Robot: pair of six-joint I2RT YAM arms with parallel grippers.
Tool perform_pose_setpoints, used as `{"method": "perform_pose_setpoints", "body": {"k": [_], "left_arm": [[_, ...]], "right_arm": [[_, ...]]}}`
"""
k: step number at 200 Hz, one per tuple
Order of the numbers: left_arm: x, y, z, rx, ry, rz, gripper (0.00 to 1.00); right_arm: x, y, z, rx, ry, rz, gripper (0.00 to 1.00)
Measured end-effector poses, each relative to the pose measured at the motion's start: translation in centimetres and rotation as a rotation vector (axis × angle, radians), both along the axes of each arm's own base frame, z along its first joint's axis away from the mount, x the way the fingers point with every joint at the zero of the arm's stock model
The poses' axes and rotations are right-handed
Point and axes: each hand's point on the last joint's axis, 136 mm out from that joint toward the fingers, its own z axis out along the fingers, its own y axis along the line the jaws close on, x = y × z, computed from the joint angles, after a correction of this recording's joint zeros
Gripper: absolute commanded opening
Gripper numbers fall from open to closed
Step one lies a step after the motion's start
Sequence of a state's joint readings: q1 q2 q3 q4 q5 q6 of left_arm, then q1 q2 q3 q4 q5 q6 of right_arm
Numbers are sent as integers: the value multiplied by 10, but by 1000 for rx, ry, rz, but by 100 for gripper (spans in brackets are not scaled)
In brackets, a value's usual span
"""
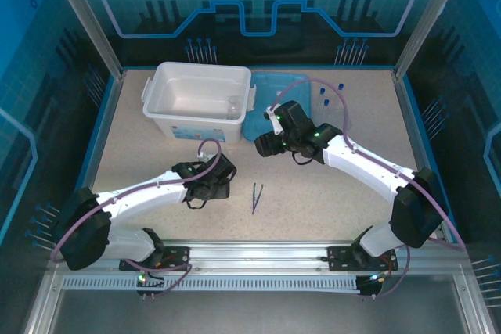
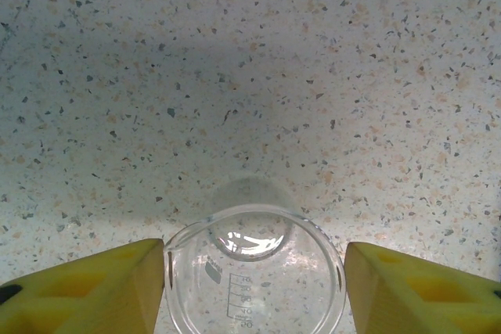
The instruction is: Organize the chemistry lab equipment
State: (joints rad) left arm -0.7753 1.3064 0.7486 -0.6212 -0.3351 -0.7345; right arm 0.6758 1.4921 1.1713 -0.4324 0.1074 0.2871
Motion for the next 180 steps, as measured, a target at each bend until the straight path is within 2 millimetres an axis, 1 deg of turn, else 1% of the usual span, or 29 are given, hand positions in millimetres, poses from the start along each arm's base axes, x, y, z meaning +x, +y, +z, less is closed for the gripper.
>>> {"method": "perform_pose_setpoints", "body": {"k": [96, 126, 180], "left_arm": [[0, 0, -1, 2, 1, -1, 54], [1, -1, 0, 1, -2, -4, 51], [1, -1, 2, 9, -1, -18, 49]], "right_arm": [[0, 0, 0, 0, 0, 1, 74], [0, 0, 0, 0, 0, 1, 74], [0, 0, 0, 0, 0, 1, 74]]}}
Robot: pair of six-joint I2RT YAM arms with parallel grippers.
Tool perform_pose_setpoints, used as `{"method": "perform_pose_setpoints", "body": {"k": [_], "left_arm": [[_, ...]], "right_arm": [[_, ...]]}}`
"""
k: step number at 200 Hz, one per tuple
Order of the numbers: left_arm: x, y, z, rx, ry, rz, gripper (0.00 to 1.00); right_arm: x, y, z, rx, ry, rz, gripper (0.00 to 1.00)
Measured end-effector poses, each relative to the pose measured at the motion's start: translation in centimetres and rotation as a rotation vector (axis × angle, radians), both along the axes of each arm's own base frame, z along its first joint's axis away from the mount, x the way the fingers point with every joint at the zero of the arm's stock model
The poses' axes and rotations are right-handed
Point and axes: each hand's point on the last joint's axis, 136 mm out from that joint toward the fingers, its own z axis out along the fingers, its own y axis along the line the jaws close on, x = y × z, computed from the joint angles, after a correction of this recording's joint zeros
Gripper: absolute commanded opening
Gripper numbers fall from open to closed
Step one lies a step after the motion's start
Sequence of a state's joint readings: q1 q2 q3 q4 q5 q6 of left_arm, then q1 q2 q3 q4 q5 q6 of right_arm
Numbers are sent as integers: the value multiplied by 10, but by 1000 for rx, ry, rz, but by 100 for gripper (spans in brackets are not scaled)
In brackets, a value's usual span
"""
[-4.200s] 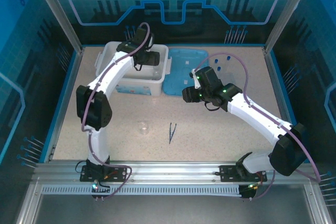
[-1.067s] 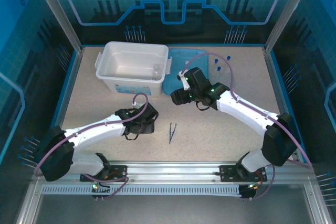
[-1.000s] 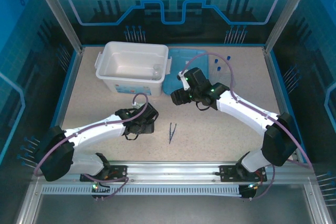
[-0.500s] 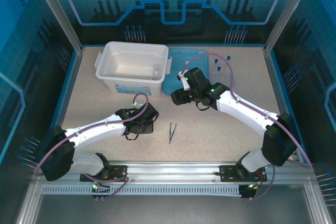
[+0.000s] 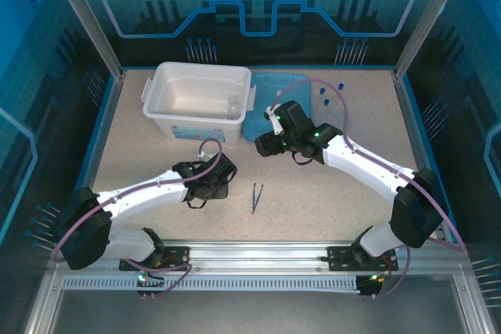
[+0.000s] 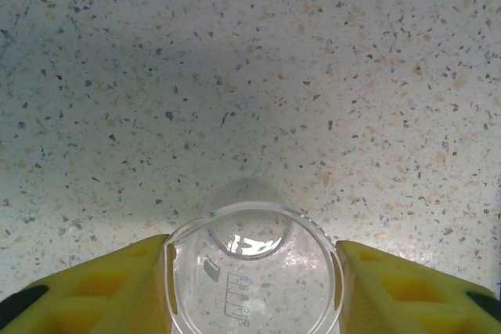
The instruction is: Organize the chemistry lab equipment
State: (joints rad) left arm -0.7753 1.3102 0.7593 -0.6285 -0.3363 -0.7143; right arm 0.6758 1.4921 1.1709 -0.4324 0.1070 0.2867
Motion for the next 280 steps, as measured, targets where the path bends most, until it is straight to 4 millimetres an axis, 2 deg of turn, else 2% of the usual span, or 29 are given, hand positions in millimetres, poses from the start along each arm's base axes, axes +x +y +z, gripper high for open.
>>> {"method": "perform_pose_setpoints", "body": {"k": [26, 46, 95, 116, 165, 192, 208, 228, 280], "left_arm": [[3, -2, 9, 6, -7, -16, 48], [8, -5, 25, 5, -29, -33, 48], [31, -15, 92, -10, -146, -86, 48], [49, -12, 124, -24, -206, -85, 49], [99, 12, 200, -40, -370, -41, 49], [130, 19, 228, -36, -429, -22, 49], [149, 20, 235, -33, -445, -19, 49], [174, 24, 233, -25, -445, -6, 49], [227, 48, 192, -8, -365, 57, 49]], "right_arm": [[0, 0, 0, 0, 0, 0, 74], [0, 0, 0, 0, 0, 0, 74], [0, 0, 0, 2, 2, 1, 74], [0, 0, 0, 4, 3, 2, 74], [-1, 1, 0, 7, 6, 4, 73], [-1, 1, 0, 10, 8, 3, 73], [-1, 1, 0, 11, 9, 3, 73], [-1, 1, 0, 13, 10, 1, 73], [-2, 0, 4, 21, 3, -2, 73]]}}
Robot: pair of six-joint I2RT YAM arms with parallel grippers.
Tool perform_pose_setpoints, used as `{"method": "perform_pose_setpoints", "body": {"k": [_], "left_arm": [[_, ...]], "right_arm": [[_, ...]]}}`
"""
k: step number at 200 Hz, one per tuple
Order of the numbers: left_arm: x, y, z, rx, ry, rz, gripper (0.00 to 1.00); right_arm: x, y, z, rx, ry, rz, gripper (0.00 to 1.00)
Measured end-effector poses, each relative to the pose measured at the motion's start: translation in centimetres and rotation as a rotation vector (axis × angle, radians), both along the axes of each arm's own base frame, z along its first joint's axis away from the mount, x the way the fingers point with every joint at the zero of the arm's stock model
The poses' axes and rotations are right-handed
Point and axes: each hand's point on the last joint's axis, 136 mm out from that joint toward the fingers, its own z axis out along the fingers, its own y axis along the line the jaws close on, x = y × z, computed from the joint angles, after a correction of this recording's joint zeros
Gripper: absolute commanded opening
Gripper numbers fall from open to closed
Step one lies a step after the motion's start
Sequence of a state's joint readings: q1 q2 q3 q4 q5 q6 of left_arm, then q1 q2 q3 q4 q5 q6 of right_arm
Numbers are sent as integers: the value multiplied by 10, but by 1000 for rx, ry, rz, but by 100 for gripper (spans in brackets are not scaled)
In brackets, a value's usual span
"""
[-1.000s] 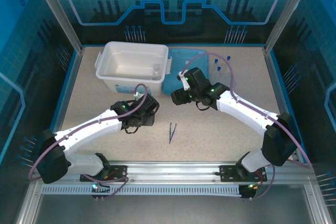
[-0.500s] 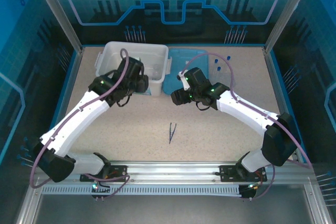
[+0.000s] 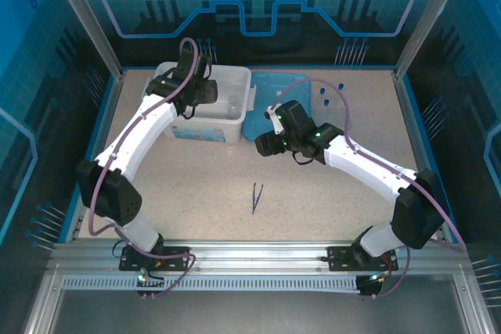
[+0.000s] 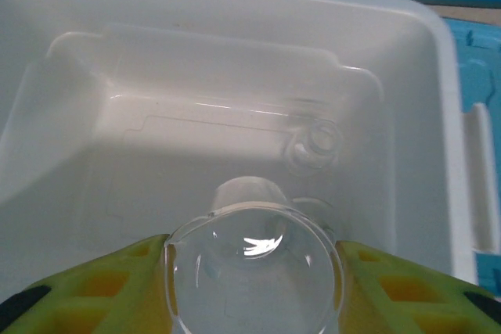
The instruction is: Organize the chemistry lab equipment
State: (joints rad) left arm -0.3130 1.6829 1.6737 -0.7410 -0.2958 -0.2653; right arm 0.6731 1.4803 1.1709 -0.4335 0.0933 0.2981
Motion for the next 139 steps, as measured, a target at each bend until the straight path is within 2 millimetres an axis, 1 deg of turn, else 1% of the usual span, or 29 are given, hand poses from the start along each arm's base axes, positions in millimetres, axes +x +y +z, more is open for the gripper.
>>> {"method": "perform_pose_setpoints", "body": {"k": [32, 65, 105, 139], "left_arm": [[26, 8, -29, -3, 49, 22, 49], [45, 13, -59, -11, 98, 34, 49], [62, 17, -93, -15, 157, 44, 49], [73, 18, -110, -21, 181, 48, 49]], "right_arm": [[0, 0, 0, 1, 0, 0, 73], [-1, 0, 2, 8, 1, -6, 73], [-2, -1, 8, 21, -8, -11, 73], [-3, -2, 10, 26, -5, -17, 73]]}}
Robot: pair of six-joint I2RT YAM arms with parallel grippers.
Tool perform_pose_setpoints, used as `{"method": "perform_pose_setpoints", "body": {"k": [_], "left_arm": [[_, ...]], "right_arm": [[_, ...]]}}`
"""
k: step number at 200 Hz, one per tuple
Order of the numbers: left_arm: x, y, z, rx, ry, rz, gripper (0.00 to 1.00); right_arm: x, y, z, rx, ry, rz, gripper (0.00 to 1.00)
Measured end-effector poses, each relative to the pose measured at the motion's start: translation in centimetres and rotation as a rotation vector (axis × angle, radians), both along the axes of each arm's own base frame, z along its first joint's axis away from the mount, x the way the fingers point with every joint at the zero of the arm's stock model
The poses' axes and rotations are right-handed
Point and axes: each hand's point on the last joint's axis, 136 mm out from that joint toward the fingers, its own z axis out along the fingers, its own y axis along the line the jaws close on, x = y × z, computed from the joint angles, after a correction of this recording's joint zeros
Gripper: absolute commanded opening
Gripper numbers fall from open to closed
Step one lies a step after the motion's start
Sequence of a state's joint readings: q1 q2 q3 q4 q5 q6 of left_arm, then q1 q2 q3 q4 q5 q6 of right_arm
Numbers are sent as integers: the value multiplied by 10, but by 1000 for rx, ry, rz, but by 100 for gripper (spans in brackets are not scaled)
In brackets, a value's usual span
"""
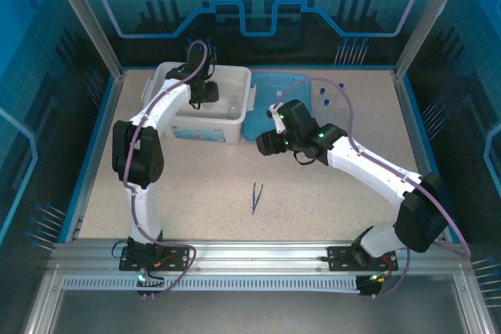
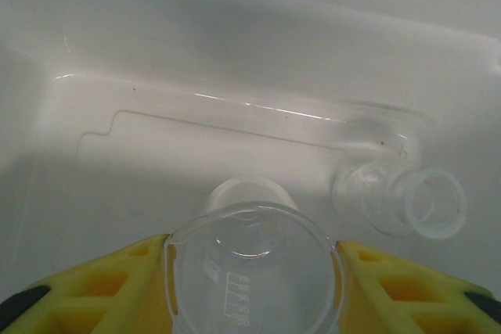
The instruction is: Organize the chemistry lab equipment
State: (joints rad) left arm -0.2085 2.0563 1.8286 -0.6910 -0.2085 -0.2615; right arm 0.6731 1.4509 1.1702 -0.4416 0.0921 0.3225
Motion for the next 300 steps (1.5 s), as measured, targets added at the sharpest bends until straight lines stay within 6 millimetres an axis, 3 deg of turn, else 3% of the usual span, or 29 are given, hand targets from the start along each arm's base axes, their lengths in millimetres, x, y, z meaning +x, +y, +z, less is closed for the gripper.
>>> {"method": "perform_pose_setpoints", "body": {"k": [161, 300], "left_arm": [[13, 1, -49, 4, 86, 0, 49], [10, -3, -60, -6, 136, -16, 53]], "right_arm": [[-5, -3, -5, 4, 27, -11, 73], [-7, -4, -7, -6, 37, -11, 72]]}}
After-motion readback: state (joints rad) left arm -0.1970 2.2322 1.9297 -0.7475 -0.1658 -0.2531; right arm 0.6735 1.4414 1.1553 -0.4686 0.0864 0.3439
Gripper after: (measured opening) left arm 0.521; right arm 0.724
